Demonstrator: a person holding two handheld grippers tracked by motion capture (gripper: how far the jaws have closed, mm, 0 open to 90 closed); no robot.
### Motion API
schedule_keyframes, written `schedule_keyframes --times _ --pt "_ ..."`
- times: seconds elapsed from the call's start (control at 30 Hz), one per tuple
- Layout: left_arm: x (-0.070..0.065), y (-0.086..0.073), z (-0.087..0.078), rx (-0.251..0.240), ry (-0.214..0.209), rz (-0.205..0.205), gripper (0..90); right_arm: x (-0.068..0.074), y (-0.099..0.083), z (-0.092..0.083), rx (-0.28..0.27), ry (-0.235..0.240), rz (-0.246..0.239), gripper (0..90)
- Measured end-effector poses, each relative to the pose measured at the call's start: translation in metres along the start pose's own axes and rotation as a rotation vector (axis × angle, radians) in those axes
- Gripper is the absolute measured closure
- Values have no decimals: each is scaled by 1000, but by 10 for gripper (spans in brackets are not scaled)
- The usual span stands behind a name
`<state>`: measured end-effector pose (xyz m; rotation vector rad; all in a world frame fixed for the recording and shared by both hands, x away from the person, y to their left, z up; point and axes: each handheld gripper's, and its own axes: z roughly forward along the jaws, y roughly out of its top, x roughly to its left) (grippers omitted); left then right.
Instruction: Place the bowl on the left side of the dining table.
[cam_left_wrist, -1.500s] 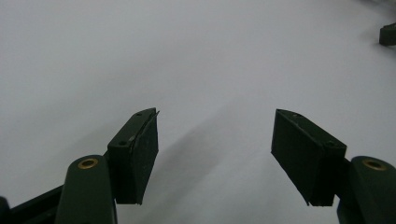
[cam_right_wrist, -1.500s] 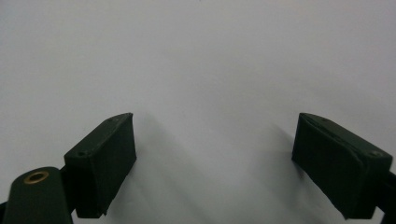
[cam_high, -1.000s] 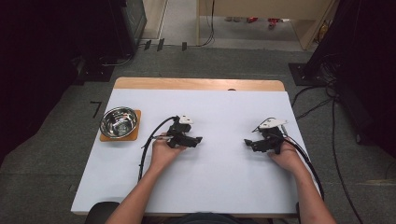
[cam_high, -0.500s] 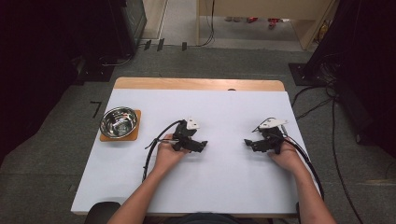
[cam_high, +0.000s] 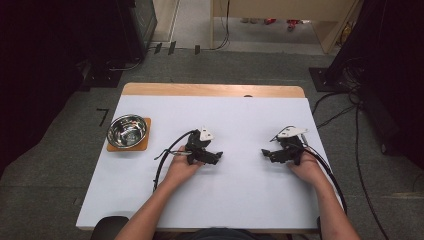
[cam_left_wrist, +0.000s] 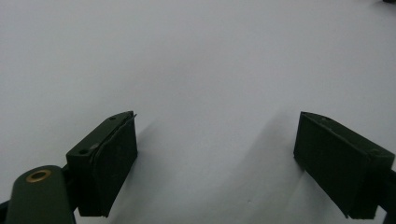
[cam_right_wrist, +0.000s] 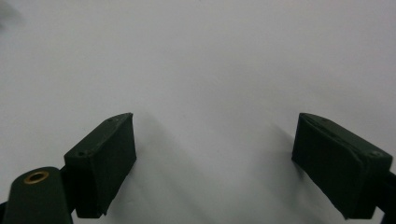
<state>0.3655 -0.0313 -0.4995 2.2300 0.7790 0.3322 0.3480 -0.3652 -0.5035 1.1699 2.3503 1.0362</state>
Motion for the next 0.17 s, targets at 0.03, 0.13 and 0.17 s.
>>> schedule_keyframes --times 0.03,0.13,0.17 --pt "0 0 0 0 1 1 133 0 0 0 0 0 0 130" --pt "0 0 0 0 1 1 132 0 0 0 0 0 2 130" --pt "0 0 0 0 1 1 132 0 0 0 -1 0 2 130"
